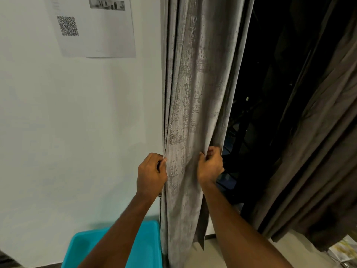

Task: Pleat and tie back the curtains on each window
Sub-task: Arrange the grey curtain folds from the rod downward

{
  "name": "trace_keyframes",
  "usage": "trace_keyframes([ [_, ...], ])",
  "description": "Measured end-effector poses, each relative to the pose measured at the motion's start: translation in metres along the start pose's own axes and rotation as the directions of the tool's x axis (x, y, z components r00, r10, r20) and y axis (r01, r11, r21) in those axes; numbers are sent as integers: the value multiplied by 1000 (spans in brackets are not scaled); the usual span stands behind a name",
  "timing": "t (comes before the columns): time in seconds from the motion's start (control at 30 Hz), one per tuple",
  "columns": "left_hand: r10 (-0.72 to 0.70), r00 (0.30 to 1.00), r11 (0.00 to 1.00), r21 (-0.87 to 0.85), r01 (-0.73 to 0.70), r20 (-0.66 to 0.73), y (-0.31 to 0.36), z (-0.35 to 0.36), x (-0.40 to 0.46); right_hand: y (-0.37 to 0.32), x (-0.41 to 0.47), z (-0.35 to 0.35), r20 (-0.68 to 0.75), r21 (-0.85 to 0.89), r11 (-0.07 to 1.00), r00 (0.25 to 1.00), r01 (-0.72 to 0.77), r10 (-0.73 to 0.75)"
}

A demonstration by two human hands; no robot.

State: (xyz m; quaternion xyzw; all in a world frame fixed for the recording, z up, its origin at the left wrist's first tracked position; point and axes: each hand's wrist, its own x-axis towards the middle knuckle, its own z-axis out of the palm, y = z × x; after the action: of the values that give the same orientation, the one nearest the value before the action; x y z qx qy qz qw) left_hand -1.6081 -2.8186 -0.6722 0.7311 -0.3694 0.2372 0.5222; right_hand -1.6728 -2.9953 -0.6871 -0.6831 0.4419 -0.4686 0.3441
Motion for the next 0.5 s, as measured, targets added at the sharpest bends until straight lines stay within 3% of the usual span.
trace_keyframes([
  [0.23, -18, 1000, 1000, -3, 18, -2, -2, 2, 0, 12, -25, 1, -29, 30, 979, 979, 204, -203],
  [0.5, -29, 1000, 1000, 9, 29, 0, -5, 1, -1, 27, -43, -5, -30, 71, 948, 951, 309, -307],
])
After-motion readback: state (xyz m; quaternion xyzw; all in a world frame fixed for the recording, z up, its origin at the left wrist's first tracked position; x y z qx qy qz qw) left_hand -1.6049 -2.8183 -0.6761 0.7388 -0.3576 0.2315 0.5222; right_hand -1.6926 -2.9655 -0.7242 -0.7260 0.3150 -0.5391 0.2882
